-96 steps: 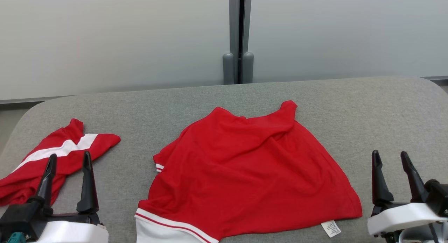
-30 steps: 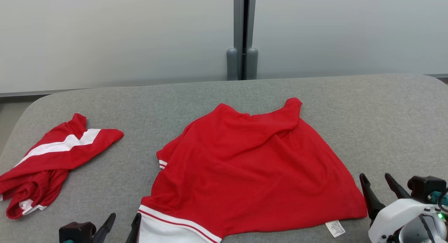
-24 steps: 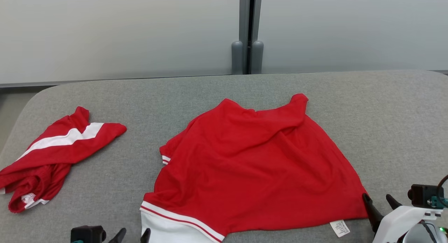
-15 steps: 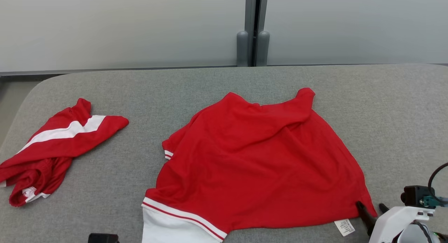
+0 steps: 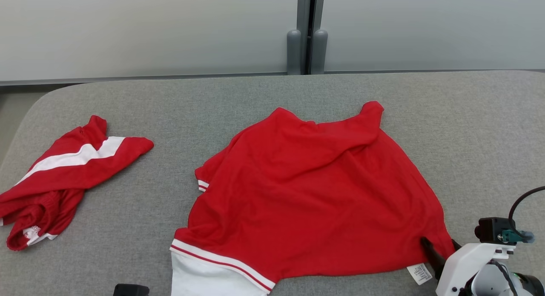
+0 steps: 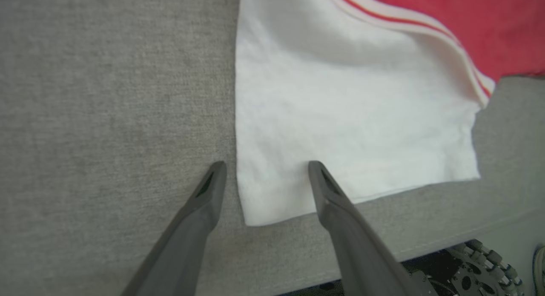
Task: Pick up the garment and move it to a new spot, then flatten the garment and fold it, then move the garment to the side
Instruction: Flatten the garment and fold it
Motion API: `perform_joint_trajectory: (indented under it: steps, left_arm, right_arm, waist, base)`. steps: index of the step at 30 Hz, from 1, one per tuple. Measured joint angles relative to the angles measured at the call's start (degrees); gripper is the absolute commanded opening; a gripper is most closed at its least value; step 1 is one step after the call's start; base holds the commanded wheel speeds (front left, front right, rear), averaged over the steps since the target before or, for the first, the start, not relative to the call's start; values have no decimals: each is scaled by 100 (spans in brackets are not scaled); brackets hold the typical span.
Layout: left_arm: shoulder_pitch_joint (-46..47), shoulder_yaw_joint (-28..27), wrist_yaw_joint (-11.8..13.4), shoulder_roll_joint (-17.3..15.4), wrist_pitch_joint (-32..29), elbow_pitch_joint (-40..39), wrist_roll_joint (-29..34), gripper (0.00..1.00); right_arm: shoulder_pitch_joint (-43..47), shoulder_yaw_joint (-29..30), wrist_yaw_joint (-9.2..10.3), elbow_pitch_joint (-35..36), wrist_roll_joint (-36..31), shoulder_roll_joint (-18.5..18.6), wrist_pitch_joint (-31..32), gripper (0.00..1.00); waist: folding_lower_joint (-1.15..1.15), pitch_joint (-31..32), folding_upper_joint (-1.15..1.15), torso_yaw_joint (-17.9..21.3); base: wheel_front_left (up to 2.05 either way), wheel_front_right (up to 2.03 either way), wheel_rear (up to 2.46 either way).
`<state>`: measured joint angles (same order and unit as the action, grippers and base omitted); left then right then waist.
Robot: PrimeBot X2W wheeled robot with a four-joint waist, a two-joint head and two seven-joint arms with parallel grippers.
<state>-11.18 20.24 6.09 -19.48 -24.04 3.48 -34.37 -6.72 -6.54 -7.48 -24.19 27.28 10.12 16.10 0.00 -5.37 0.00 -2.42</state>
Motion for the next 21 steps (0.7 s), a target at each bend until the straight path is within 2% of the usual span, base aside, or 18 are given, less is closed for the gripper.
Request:
perform_joint_trajectory:
  steps: [4, 5, 6, 7, 8, 9, 10, 11, 21]
  left_arm:
    - [-8, 21, -53, -52, -227, -51, -151, 100]
    - [-11, 48, -73, -68, -319, -66, -170, 91]
    - [-13, 74, -104, -78, -371, -85, -205, 79]
    - [-13, 82, -104, -74, -377, -97, -214, 63]
    - [-13, 91, -104, -63, -377, -101, -214, 42]
    - [-13, 107, -104, -55, -391, -100, -214, 9]
    - [-14, 125, -104, -45, -394, -99, -214, 0]
    - [-16, 141, -109, -31, -393, -100, -215, 0]
    - [-18, -10, -109, -15, -59, -336, -268, 0]
  right_arm:
    - [-2, -70, 0, 40, 44, 19, 2, 100]
    - [-2, -89, 0, 43, 54, 20, 11, 100]
    - [-2, -110, 0, 48, 62, 19, 23, 84]
    - [1, -127, 0, 49, 80, 19, 33, 60]
    - [2, -146, 0, 51, 99, 18, 45, 42]
    - [2, -165, 0, 52, 109, 18, 53, 29]
    - [3, -189, 0, 54, 126, 14, 53, 18]
    - [10, -210, -1, 54, 147, 14, 54, 0]
    - [24, -259, -1, 177, 201, 100, -159, 0]
  waist:
    - [0, 6, 0, -8]
    - [0, 15, 0, -8]
    - [0, 23, 0, -8]
    - [0, 32, 0, -8]
    - [0, 40, 0, -9]
    - [0, 47, 0, -9]
    - [0, 57, 0, -8]
    - [0, 66, 0, -7]
    - [0, 126, 0, -3]
  base:
    - [0, 0, 0]
    - [0, 0, 0]
    - [0, 0, 0]
    - [0, 0, 0]
    - [0, 0, 0]
    - [0, 0, 0]
    - [0, 0, 0]
    - [0, 0, 0]
    - [0, 0, 0]
